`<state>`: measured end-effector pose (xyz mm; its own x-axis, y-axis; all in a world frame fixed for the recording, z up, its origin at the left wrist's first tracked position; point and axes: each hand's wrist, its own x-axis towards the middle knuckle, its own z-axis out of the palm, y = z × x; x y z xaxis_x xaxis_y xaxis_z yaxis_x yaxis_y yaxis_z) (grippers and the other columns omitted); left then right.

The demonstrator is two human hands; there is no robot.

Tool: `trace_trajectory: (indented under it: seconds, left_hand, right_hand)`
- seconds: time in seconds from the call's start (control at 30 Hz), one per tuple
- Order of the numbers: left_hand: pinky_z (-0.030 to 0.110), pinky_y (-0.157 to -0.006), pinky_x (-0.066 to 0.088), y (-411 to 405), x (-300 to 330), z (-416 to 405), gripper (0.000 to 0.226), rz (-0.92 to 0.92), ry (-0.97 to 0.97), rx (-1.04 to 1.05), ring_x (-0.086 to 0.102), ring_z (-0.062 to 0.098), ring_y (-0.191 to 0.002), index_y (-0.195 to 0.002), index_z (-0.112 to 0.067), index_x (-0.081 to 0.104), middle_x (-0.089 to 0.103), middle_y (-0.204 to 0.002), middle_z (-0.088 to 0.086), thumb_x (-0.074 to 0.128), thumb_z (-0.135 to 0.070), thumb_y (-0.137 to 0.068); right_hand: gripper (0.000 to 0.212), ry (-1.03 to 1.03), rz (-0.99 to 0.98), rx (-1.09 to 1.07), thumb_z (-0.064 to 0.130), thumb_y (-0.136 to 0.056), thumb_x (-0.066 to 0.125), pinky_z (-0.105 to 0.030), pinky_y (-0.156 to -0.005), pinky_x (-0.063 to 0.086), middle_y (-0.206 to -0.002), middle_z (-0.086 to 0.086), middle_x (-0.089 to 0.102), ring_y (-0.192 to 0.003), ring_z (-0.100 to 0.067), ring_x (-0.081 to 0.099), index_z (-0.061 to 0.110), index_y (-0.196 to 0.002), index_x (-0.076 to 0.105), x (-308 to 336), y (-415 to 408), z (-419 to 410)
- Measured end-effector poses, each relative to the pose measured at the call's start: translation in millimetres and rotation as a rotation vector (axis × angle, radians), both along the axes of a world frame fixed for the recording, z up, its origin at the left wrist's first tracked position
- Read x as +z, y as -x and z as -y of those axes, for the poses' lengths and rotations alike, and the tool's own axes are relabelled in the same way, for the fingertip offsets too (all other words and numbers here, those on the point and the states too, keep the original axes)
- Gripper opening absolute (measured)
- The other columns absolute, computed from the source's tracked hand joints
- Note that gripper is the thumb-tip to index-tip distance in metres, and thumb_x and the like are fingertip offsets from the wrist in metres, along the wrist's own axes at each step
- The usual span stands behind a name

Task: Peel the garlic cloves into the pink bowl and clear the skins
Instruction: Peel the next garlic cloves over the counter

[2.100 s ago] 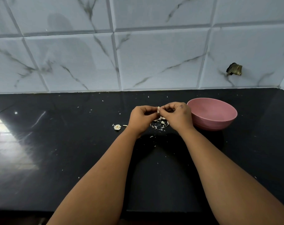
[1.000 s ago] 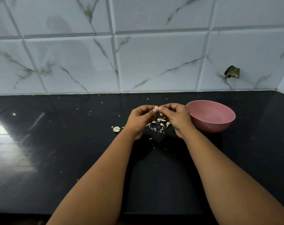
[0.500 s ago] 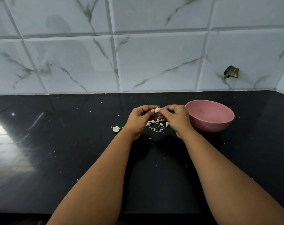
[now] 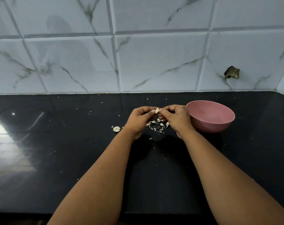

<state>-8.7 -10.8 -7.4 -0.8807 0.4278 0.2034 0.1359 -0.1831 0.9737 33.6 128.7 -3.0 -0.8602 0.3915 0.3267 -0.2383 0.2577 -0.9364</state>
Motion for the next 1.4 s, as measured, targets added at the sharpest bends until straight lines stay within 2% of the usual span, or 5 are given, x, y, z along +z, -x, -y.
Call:
trace_trajectory:
  seconds: [0.4, 0.53, 0.8, 0.97, 1.4]
  left_hand:
    - [0.021, -0.082, 0.054, -3.7, 4.2, 3.5, 0.023, -0.054, 0.109, 0.004, 0.069, 0.013, -0.086, -0.114, 0.007, 0.066, 0.070, -0.102, 0.018, 0.050, 0.003, -0.098]
    - [0.021, -0.081, 0.053, -4.3, 6.3, 4.6, 0.024, -0.042, 0.110, 0.014, 0.067, 0.014, -0.086, -0.114, 0.008, 0.066, 0.070, -0.103, 0.019, 0.050, 0.002, -0.098]
    - [0.041, -0.101, 0.050, -6.7, 7.7, 5.6, 0.024, -0.049, 0.138, 0.025, 0.065, 0.034, -0.106, -0.115, 0.007, 0.067, 0.068, -0.111, 0.027, 0.050, 0.004, -0.097]
    - [0.031, -0.092, 0.054, -6.8, 6.6, 5.1, 0.023, -0.084, 0.174, 0.049, 0.067, 0.020, -0.093, -0.113, 0.006, 0.068, 0.070, -0.109, 0.025, 0.053, 0.003, -0.096]
    - [0.021, -0.077, 0.053, -3.3, 0.3, 2.7, 0.022, -0.163, 0.127, 0.036, 0.065, 0.009, -0.081, -0.113, -0.002, 0.069, 0.071, -0.090, 0.011, 0.065, 0.000, -0.091]
  right_hand:
    - [0.017, -0.055, 0.024, -0.010, 0.009, -0.080, 0.071, -0.033, -0.065, 0.057, -0.063, -0.001, 0.071, -0.060, -0.014, 0.066, 0.019, -0.065, 0.074, -0.1, -0.6, -2.0]
    - [0.016, -0.017, 0.016, 0.024, 0.009, -0.081, 0.071, -0.022, -0.058, 0.054, -0.063, -0.001, 0.071, -0.058, -0.010, 0.065, 0.016, -0.067, 0.074, 0.3, -0.9, -1.7]
    - [0.020, -0.011, 0.025, 0.037, 0.007, -0.081, 0.070, -0.023, -0.059, 0.054, -0.061, -0.001, 0.071, -0.058, -0.010, 0.065, 0.018, -0.065, 0.074, -1.1, 0.7, -1.8]
    - [0.013, -0.154, 0.020, -0.031, 0.015, -0.077, 0.073, -0.041, -0.069, 0.058, -0.064, -0.001, 0.072, -0.069, -0.028, 0.070, 0.020, -0.065, 0.075, -1.7, 0.9, -3.6]
    - [0.011, -0.144, 0.028, -0.077, 0.021, -0.082, 0.067, -0.035, -0.065, 0.053, -0.070, -0.004, 0.069, -0.065, -0.016, 0.062, 0.017, -0.072, 0.070, -3.4, 7.2, -0.7]
